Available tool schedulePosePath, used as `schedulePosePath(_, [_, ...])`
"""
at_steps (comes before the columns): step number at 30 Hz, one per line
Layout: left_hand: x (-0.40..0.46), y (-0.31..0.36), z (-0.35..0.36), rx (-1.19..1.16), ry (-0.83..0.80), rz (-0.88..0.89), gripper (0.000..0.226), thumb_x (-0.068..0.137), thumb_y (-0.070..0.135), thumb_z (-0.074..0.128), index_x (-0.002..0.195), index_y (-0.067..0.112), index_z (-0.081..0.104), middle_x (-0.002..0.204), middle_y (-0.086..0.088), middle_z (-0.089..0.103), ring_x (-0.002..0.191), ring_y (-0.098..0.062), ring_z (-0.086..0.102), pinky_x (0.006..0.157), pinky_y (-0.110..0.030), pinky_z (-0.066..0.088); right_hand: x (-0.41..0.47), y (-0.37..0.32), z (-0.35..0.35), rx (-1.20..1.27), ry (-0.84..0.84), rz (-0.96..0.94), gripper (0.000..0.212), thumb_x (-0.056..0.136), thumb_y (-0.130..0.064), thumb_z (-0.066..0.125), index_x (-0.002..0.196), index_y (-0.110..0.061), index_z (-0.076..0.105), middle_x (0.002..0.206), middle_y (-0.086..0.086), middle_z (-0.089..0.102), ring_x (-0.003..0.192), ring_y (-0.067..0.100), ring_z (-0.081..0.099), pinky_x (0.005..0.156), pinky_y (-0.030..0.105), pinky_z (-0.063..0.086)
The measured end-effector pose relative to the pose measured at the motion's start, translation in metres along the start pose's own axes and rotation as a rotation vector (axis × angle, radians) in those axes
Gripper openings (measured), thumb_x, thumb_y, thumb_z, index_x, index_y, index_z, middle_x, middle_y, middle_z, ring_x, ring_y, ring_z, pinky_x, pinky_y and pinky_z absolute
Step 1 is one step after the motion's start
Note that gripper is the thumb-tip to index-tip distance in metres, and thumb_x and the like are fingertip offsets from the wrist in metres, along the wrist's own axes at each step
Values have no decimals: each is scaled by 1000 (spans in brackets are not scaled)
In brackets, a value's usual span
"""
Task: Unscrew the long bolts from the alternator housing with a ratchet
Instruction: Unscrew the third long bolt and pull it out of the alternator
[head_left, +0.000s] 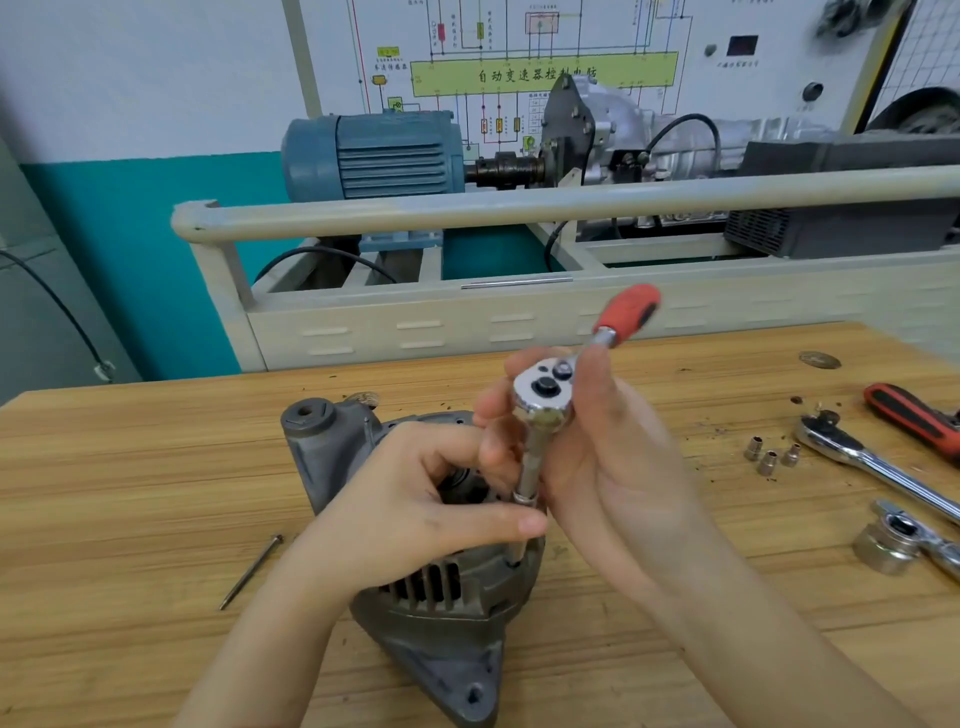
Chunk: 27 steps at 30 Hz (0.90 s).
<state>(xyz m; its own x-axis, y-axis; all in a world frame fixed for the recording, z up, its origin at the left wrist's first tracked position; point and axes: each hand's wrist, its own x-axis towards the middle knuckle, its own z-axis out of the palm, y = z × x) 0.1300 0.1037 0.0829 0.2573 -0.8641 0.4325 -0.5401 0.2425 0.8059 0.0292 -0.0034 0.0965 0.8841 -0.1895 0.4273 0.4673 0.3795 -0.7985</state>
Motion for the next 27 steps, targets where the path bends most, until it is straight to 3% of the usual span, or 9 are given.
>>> schedulePosePath(2, [0,0,3,32,42,23,24,63,25,74,68,4,65,73,-13,67,68,-22,64,68,-23,51,-1,2,2,-14,16,-92,33,56,-50,75,74,-23,68,75,0,69,62,10,63,59,20,50])
schedulePosePath(5, [2,1,2,17,24,21,12,62,23,75,63,20,63,66,2,65,66,-9,62,67,-16,48,-2,1,2,-75,41,-152,35,54,-51,77,73,-23,66,77,2,70,62,12,63,59,23,50])
schedulePosePath(10, [1,4,-2,-11,-113,-14,13,72,25,70,81,16,72,84,14,70,86,-6,66,78,-16,47,0,-2,-1,-68,-30,18,34,65,-61,56,75,-31,69,77,-7,71,65,7,66,58,28,45])
schedulePosePath(13, [2,4,0,-24,-40,-13,17,70,20,70,81,8,69,82,2,71,83,-11,67,77,-18,50,1,0,-1,-41,-22,43,35,67,-59,53,76,-31,70,75,-6,71,65,8,66,61,30,47])
schedulePosePath(16, [1,1,4,24,62,28,37,64,22,73,72,-11,61,74,-15,67,72,-25,64,71,-25,52,-1,4,3,-7,-21,-66,32,62,-52,69,78,-25,70,77,-1,71,64,9,65,62,22,51])
schedulePosePath(19, [1,0,5,31,83,7,37,62,26,74,70,-8,62,71,-15,66,70,-26,63,68,-24,51,-1,5,3,-9,29,-109,37,54,-50,78,75,-22,68,78,1,71,62,10,64,59,22,51])
schedulePosePath(23, [0,2,3,11,46,-51,29,63,34,74,56,12,58,58,-6,58,59,-22,54,60,-29,46,2,0,-3,-43,8,31,37,69,-64,57,75,-30,70,75,-5,71,57,7,63,55,25,46])
schedulePosePath(25, [-1,2,0,23,25,-73,39,65,38,72,62,1,59,69,-26,57,67,-36,51,67,-44,46,2,-1,-7,-47,10,113,42,71,-63,45,74,-31,71,71,-6,70,55,7,63,58,28,43])
schedulePosePath(27, [-1,4,-1,27,38,-66,45,64,35,71,72,-8,61,80,-31,57,76,-37,53,76,-44,46,3,-1,-8,-32,-11,123,41,72,-61,45,74,-30,71,69,-6,70,55,7,63,62,32,41])
